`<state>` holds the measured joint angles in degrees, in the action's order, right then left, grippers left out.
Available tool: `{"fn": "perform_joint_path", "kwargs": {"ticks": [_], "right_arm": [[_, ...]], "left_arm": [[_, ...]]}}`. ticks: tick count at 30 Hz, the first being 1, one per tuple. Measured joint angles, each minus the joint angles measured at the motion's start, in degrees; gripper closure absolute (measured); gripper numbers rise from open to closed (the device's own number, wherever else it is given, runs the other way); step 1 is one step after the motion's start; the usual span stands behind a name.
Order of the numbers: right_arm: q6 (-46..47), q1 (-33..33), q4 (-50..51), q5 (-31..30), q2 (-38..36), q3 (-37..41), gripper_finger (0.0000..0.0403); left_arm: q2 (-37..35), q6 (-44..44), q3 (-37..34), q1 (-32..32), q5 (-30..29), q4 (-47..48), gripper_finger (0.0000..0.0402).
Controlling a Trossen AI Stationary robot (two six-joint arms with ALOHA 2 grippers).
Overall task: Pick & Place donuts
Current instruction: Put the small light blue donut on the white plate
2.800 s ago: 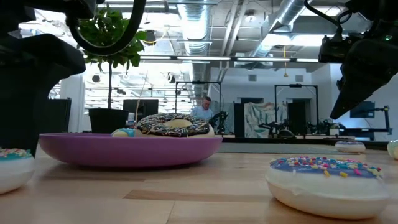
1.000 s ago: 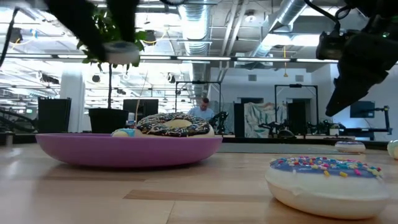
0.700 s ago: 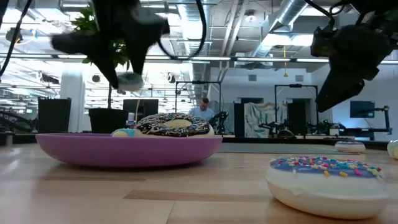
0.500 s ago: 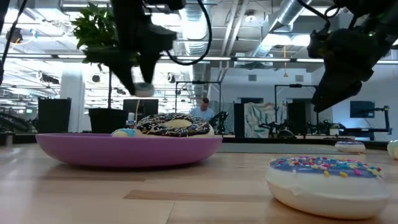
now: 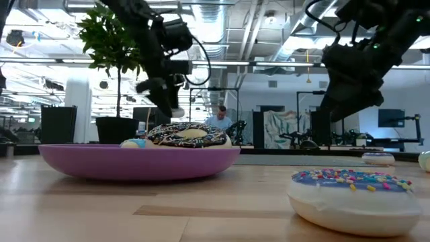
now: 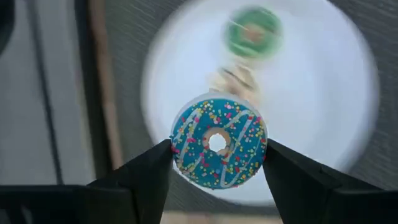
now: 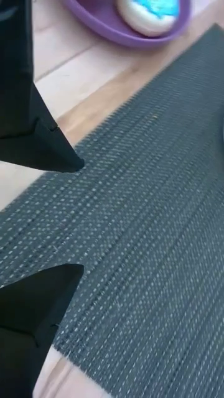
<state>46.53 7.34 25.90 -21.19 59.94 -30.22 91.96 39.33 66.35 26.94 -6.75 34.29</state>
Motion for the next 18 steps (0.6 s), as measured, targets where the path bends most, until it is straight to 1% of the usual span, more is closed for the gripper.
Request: {"fn": "perform_joint_path", "kwargs": {"ticks": [3, 6, 9, 11, 13, 15, 17, 18], "right_arm": [[1.3, -1.7, -0.8, 0.0, 0.0, 0.0, 0.0159], [1.5, -3.2, -1.6, 0.0, 0.0, 0.0, 0.0159], [1.5, -4.8, -2.1, 0.0, 0.0, 0.0, 0.0159], [1.5, -5.7, -2.6, 0.1, 0.0, 0.0, 0.0159], [1.5, -6.5, -3.0, 0.1, 0.0, 0.0, 0.0159], [1.6, -7.1, -3.2, 0.2, 0.0, 0.0, 0.0159], [1.6, -7.4, -3.5, 0.3, 0.0, 0.0, 0.0159], [1.6, -7.5, -3.8, 0.3, 0.0, 0.0, 0.0159]], "left_arm": [[0.0, 0.5, -1.2, 2.4, 1.0, -7.3, 0.0168], [1.0, -0.5, -2.3, 3.4, 3.0, -13.1, 0.0168], [3.9, -1.6, -2.4, 3.5, 4.4, -14.8, 0.0168], [6.6, -1.8, -2.4, 3.1, 3.6, -14.5, 0.0168], [9.3, -1.9, -1.5, 2.2, -0.4, -12.8, 0.0168], [11.7, -3.0, 0.8, 1.2, -4.2, -10.5, 0.0168], [13.8, -3.9, 3.8, 0.7, -4.9, -7.7, 0.0168], [14.7, -4.0, 5.4, 0.6, -4.3, -6.2, 0.0168]]}}
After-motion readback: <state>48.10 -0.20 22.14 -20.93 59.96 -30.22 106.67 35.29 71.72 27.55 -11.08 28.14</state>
